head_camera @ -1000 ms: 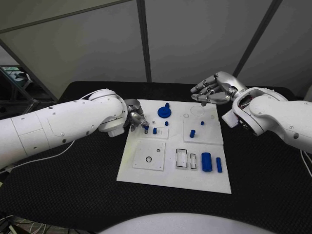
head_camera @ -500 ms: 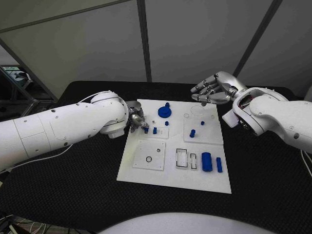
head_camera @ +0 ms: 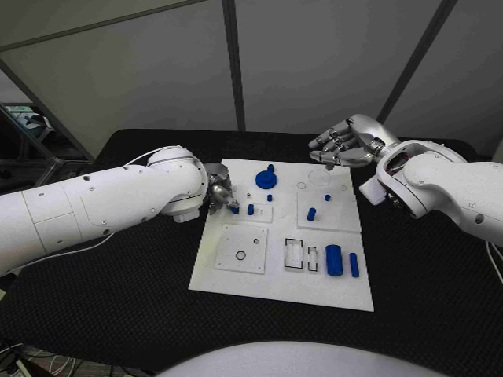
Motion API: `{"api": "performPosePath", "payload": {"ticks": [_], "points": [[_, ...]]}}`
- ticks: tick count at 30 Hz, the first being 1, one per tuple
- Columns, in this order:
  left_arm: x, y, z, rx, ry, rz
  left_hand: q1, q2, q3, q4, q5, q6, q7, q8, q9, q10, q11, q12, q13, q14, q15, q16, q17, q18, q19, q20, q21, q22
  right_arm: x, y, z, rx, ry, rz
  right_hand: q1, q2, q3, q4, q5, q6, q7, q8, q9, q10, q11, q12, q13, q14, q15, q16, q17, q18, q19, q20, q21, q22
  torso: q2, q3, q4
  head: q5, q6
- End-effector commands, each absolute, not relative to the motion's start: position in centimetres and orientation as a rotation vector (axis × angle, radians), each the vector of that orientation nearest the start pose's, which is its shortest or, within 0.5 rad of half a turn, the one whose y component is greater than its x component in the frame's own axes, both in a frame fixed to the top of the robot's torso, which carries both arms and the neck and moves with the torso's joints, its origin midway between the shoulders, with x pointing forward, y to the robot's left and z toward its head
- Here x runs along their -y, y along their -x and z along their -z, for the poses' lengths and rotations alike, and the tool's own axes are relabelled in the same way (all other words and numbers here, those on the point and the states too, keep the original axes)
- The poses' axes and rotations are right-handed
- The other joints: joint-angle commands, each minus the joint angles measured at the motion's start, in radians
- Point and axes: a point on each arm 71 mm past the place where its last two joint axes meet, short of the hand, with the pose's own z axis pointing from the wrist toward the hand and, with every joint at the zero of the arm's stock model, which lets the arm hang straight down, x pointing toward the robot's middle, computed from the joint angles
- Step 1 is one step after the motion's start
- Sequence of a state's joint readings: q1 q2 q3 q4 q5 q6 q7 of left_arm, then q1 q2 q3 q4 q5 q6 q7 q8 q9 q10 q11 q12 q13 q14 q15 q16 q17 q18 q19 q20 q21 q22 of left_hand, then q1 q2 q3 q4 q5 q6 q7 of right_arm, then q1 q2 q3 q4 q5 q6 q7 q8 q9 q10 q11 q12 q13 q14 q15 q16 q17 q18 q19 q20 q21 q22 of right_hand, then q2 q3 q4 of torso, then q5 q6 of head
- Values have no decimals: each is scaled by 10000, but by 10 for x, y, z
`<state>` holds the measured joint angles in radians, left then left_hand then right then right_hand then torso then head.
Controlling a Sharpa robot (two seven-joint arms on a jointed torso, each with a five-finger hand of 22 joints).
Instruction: Assemble the parts on the task board
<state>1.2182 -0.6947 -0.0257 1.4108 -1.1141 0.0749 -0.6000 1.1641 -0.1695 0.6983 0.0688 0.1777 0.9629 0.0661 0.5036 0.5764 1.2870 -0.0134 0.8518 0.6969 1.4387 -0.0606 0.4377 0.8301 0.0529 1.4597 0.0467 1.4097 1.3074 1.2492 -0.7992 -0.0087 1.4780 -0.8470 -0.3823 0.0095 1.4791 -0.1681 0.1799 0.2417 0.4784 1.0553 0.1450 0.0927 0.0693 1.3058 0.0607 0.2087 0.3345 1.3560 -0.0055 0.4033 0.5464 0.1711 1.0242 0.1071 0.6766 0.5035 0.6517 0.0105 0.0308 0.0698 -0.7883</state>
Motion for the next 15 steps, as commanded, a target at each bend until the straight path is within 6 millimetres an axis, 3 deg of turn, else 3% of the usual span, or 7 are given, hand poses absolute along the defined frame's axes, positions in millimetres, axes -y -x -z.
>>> {"api": "performPosePath", "payload": {"ticks": [1,15], "points": [[-181,-501,220,-22742,1771,3020,6,101,955,-899,48,0,-71,56,665,47,-34,-61,-23,19,-58,-37,17,-48,83,-15,25,1048,196,-509,150,-16294,-3882,-10054,-88,-26,47,-13,60,-70,26,11,-2,-56,0,67,13,-72,31,40,16,100,-74,17,-39,16,-4,2,1,6,-6],[-178,-500,220,-22750,1653,3054,-43,79,993,-906,71,-10,-81,106,736,71,-40,-84,-61,22,-62,-37,17,-50,88,-20,28,1057,196,-509,150,-16293,-3880,-10058,-112,-23,65,-3,70,-80,29,13,-1,-68,4,77,19,-75,35,38,23,100,-75,22,-46,16,2,4,-5,7,-6]]}}
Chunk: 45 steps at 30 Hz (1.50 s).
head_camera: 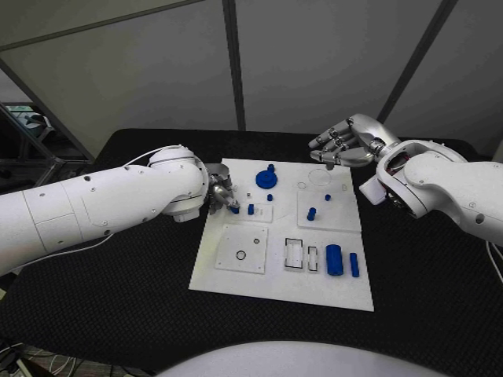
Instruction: Assemble the parts on the task board
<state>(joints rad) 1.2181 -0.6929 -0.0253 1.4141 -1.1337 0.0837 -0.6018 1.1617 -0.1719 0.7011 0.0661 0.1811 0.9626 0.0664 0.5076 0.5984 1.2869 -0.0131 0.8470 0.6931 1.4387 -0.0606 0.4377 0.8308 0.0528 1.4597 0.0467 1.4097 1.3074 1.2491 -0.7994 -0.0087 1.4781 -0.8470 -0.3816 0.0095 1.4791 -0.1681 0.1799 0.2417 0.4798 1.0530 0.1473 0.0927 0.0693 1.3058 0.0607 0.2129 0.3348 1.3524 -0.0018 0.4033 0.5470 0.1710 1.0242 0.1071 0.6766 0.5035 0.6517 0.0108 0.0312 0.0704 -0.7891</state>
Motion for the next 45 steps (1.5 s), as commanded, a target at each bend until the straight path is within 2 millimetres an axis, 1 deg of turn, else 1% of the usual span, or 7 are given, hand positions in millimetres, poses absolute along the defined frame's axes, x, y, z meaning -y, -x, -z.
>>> {"api": "performPosePath", "payload": {"ticks": [1,4,9,15,32,40,45], "points": [[-177,-500,220,-22755,1639,3070,-62,82,954,-871,33,-2,-95,93,554,99,-52,-37,-35,27,-63,-36,11,-52,94,-22,36,1067,196,-509,150,-16293,-3879,-10060,-112,-23,65,-2,57,-57,6,13,-1,-68,4,35,16,-39,-1,38,17,101,-76,22,-46,16,2,3,-8,1,1],[-175,-500,220,-22812,1602,3092,-283,13,767,-774,-1,44,-184,176,698,225,-111,-5,-46,45,-78,-27,18,-60,115,-32,57,1100,196,-509,150,-16292,-3879,-10061,-112,-23,65,-2,57,-57,6,13,-1,-68,4,35,16,-39,-1,38,17,101,-76,22,-46,16,4,7,-14,1,-15],[-174,-501,222,-22965,1585,3058,-902,-115,-224,-293,-49,268,-308,108,799,343,-178,104,6,53,-126,-19,36,-80,161,-69,96,1166,196,-509,150,-16290,-3883,-10057,-112,-23,65,-2,57,-57,6,13,-1,-68,4,35,16,-39,-1,38,17,101,-76,22,-46,16,3,8,-8,-9,-22],[-173,-503,223,-23029,1615,2968,-1060,-11,-1098,26,-60,445,-315,-82,800,382,-185,220,85,54,-142,-22,48,-94,203,-92,131,1225,196,-509,150,-16290,-3883,-10057,-112,-23,65,-2,57,-57,6,13,-1,-68,4,35,16,-39,-1,38,17,101,-76,22,-46,16,-4,4,-7,-14,-30],[-176,-509,224,-22880,1914,2807,-1114,157,-1701,329,-54,560,-310,-262,824,379,-180,274,114,56,-144,-27,55,-103,232,-98,151,1269,196,-509,150,-16289,-3873,-10065,-123,-25,70,2,58,-62,8,13,-1,-74,6,39,18,-41,0,37,20,102,-76,24,-48,16,-1,5,-3,-45,-20],[-180,-510,224,-22852,1985,2767,-1226,115,-2285,610,-50,651,-304,-383,866,383,-174,326,136,57,-140,-31,60,-113,259,-95,174,1311,197,-509,151,-16299,-3875,-10056,-123,-25,70,2,58,-62,8,13,-1,-74,6,39,18,-41,0,37,20,102,-76,24,-48,16,-7,-2,3,-53,-37],[-180,-510,224,-22747,2050,2837,-1340,81,-2938,903,-40,727,-295,-476,921,398,-167,394,172,60,-137,-35,66,-120,278,-94,188,1343,197,-509,151,-16292,-3875,-10056,-193,-22,69,43,55,-73,16,13,-1,-86,17,48,23,-47,10,33,25,100,-80,31,-60,14,-6,-4,-5,-55,-26]]}}
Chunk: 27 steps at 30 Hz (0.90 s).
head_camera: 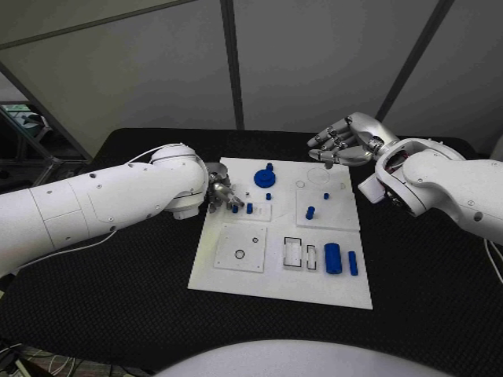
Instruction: Assemble the parts on the task board
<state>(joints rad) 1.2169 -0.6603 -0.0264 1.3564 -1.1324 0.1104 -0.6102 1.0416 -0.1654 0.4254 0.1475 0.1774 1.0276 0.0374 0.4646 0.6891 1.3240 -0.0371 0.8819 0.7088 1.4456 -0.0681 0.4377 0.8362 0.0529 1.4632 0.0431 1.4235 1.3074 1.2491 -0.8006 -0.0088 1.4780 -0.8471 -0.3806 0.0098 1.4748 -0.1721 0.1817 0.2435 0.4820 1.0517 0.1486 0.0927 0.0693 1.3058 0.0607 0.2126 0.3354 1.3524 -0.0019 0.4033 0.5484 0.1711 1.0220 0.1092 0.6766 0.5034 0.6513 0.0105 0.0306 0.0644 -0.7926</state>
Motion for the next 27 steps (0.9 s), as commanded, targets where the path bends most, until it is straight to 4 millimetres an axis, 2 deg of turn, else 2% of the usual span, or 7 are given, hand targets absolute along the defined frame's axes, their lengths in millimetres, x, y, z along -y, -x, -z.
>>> {"api": "performPosePath", "payload": {"ticks": [1,16,20,21,22,23,27], "points": [[-180,-510,223,-22705,2081,2858,-184,10,-300,154,-7,88,1,-59,22,29,77,57,22,-10,-61,-36,13,-122,245,-56,52,1347,197,-509,151,-16290,-3875,-10056,-180,22,51,44,28,-64,4,14,-1,-88,19,56,20,-47,13,32,14,98,-60,13,-65,13,-6,-3,-5,7,11],[-191,-516,214,-21674,3687,3678,-71,389,-1877,995,29,-137,102,-309,210,-349,164,-88,-204,-18,-15,-54,28,-21,41,-24,-353,1052,198,-509,151,-16264,-3922,-10029,-256,34,52,95,23,-77,8,15,0,-97,25,69,27,-48,20,31,21,99,-61,21,-79,8,0,9,3,-26,4],[-193,-518,210,-21245,4666,4528,213,396,-2254,1223,37,-1064,508,-879,-113,-1558,515,-1235,-1200,-135,217,-118,13,327,-837,142,-1872,-178,199,-510,151,-16258,-3938,-10010,-266,38,54,103,24,-79,7,15,0,-98,25,71,28,-48,21,31,22,99,-61,22,-81,7,-1,7,1,-56,9],[-193,-518,209,-21121,4855,4758,371,375,-2420,1276,30,-1312,634,-1062,-289,-1926,658,-1492,-1349,-86,325,656,522,495,-1308,227,-2681,-811,199,-510,151,-16257,-3942,-10005,-266,38,54,103,24,-79,7,15,0,-98,25,71,28,-48,21,31,22,99,-61,22,-81,7,3,6,-3,-58,14],[-193,-518,208,-20977,4953,5031,556,447,-2543,1334,35,-1419,683,-1160,-439,-2187,684,-1685,-1481,806,325,4236,2738,630,-1733,292,-3405,-1358,199,-510,151,-16255,-3947,-9999,-266,38,54,103,24,-79,7,15,0,-98,25,71,28,-48,21,31,22,99,-61,22,-81,7,6,5,-3,-65,15],[-191,-519,207,-20792,4999,5336,816,476,-2638,1318,40,-1534,747,-1244,-574,-2412,778,-1838,-1596,726,432,4897,3185,796,-2158,293,-4136,-1906,200,-510,151,-16252,-3952,-9992,-266,38,54,103,24,-79,7,15,0,-98,25,71,28,-48,21,31,22,99,-61,22,-81,7,7,5,-3,-66,16],[-179,-520,197,-19651,4421,7050,2378,456,-2750,871,40,-1902,1077,-1574,-1178,-3491,1104,-2476,-2093,-1232,720,2215,1580,1229,-3942,560,-7126,-4064,200,-510,151,-16243,-3959,-9984,-273,42,57,109,26,-81,6,15,0,-100,24,73,29,-48,21,31,23,99,-61,23,-84,6,6,12,3,-93,42]]}}
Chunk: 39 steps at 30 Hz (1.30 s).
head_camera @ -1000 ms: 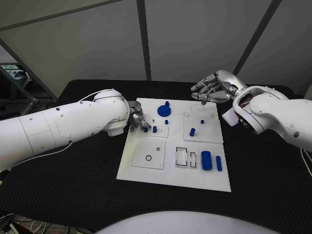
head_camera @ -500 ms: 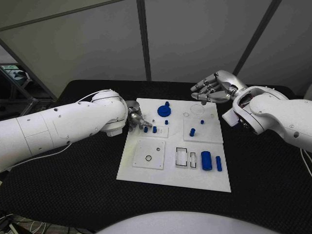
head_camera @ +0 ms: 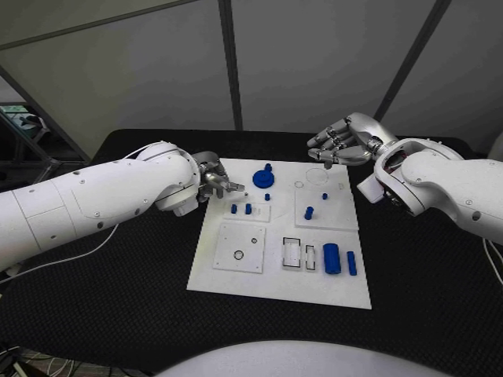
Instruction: Assemble the parts on the task board
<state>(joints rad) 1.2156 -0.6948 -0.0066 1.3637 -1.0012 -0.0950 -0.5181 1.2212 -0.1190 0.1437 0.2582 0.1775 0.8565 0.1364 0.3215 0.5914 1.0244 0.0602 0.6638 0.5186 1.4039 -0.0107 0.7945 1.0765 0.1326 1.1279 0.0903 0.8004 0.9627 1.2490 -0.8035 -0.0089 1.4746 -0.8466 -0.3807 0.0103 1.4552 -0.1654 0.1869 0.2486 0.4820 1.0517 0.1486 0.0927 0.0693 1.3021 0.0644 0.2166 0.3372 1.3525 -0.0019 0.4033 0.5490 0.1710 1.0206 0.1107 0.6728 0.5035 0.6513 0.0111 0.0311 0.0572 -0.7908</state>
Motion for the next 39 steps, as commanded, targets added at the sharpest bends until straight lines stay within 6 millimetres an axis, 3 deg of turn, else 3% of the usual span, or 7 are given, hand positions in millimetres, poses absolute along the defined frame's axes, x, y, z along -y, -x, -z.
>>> {"api": "performPosePath", "payload": {"ticks": [1,7,13,17,19,23,39], "points": [[-175,-520,193,-19297,4063,7430,980,-32,132,-396,20,-286,124,-252,-365,-781,202,-496,-347,-1330,233,-1784,-1104,433,-804,150,-1169,-768,200,-510,151,-16241,-3958,-9986,-76,-25,6,57,26,-82,6,15,0,-64,-13,34,11,-48,21,30,16,101,-47,8,-46,6,7,6,1,-36,28],[-151,-518,183,-17716,1469,8486,2358,-310,544,-1022,30,-127,114,-677,-1327,-954,275,-1175,-1226,-1803,250,-1312,-1318,481,-751,310,-1688,-1133,199,-510,151,-16236,-3945,-10004,-38,-26,35,33,37,-87,-3,18,1,-78,-24,39,15,-54,15,26,20,105,-46,8,-54,4,17,-1,-18,-103,59],[-132,-513,190,-17560,-633,8246,2509,-477,672,-1061,35,392,26,-970,-2142,-575,116,-1405,-1838,-618,149,1496,-52,496,-152,159,-1376,-925,198,-510,151,-16255,-3932,-10028,-20,-26,48,21,39,-87,-5,20,2,-82,-26,42,16,-56,12,25,21,106,-46,7,-56,3,21,0,-18,-176,85],[-123,-514,198,-17719,-1718,7761,2537,-564,761,-1079,35,576,11,-1156,-2577,-626,132,-1734,-2268,-288,137,2414,260,330,532,124,-370,-137,197,-509,151,-16268,-3923,-10045,-20,-26,48,21,39,-87,-5,20,2,-82,-26,42,16,-56,12,25,21,106,-46,7,-56,3,28,-1,-16,-207,76],[-120,-515,201,-17864,-2104,7474,2522,-602,831,-1082,40,749,-31,-1256,-2853,-507,118,-1967,-2589,379,65,3719,1047,25,1574,74,1334,1149,197,-509,151,-16275,-3919,-10054,-20,-26,48,21,39,-87,-5,20,2,-82,-26,42,16,-56,12,25,21,106,-46,7,-56,3,17,-6,-5,-222,65],[-116,-520,208,-18276,-2698,6885,2467,-658,911,-1082,46,944,-125,-1387,-3148,-436,64,-2408,-3032,943,-12,4866,1797,-241,2475,-16,2836,2286,196,-509,151,-16285,-3907,-10077,-20,-26,48,21,39,-87,-5,20,2,-82,-26,42,16,-56,12,25,21,106,-46,7,-56,3,23,-7,-3,-226,67],[-105,-529,218,-18689,-3210,6057,2447,-625,1146,-1148,50,1334,-235,-1524,-3488,23,-28,-2883,-3554,1086,-130,5299,1892,-438,3053,-127,3846,3088,194,-508,150,-16298,-3879,-10125,4,-26,67,4,46,-88,-6,23,3,-88,-28,46,18,-58,8,23,23,109,-44,6,-59,3,7,7,-7,-257,21]]}}
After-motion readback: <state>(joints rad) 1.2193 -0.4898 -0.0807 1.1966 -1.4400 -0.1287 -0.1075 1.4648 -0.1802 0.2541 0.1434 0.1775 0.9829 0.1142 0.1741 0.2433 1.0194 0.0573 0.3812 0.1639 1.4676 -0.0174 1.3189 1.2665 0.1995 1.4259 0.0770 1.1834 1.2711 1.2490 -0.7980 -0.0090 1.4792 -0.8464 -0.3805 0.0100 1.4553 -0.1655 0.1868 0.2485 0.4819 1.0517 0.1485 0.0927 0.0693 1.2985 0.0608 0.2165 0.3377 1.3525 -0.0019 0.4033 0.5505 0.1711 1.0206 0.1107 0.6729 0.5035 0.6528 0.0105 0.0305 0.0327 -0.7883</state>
